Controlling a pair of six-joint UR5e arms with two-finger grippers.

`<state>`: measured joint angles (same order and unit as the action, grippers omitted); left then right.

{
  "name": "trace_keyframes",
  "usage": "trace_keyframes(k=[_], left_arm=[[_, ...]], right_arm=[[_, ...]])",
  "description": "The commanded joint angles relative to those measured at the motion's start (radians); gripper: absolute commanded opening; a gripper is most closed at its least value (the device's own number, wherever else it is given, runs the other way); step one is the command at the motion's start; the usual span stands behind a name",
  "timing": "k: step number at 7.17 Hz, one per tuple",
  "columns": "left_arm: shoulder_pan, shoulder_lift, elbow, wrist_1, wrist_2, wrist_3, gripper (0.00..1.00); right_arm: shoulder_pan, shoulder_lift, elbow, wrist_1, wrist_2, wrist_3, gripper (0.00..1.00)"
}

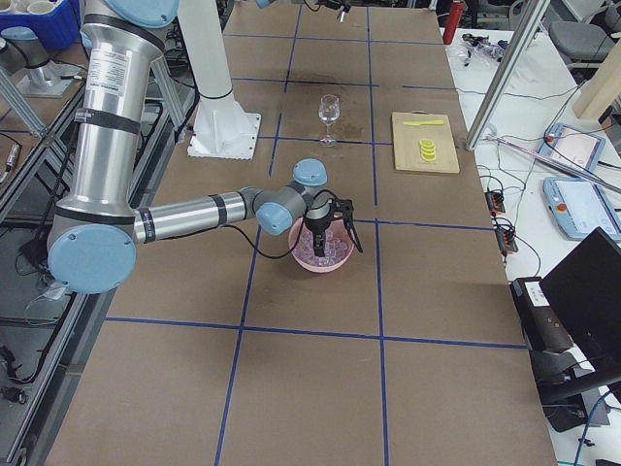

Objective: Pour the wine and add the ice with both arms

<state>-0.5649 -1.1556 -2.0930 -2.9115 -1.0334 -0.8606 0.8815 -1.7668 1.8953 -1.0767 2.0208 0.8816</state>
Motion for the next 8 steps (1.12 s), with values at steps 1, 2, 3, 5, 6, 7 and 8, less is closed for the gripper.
trace_keyframes(k=[1, 2, 3, 5, 6, 7, 8], left_arm=[[-0.003, -0.001, 0.001, 0.0, -0.008, 0.0, 0.0], [-0.004, -0.001, 0.001, 0.0, -0.008, 0.0, 0.0], [-0.003, -0.006, 0.002, 0.0, -0.008, 0.0, 0.0], [-0.003, -0.007, 0.005, 0.0, -0.008, 0.0, 0.0], [-0.003, -0.007, 0.016, 0.0, -0.008, -0.017, 0.0], [-0.004, -0.007, 0.036, 0.0, -0.007, -0.07, 0.0], [-0.003, -0.009, 0.065, 0.0, 0.004, -0.118, 0.0]], right_arm=[[0.002, -0.002, 0.002, 0.0, 0.004, -0.001, 0.36], [0.004, -0.002, 0.005, 0.001, 0.009, -0.003, 0.2], [0.007, 0.0, 0.008, 0.001, 0.03, -0.003, 0.13], [0.034, -0.002, 0.031, 0.0, 0.044, -0.004, 0.0], [0.042, -0.014, 0.063, -0.002, 0.044, -0.003, 0.0], [0.05, -0.026, 0.094, -0.002, 0.044, -0.003, 0.0], [0.054, -0.034, 0.112, 0.0, 0.044, -0.003, 0.0]])
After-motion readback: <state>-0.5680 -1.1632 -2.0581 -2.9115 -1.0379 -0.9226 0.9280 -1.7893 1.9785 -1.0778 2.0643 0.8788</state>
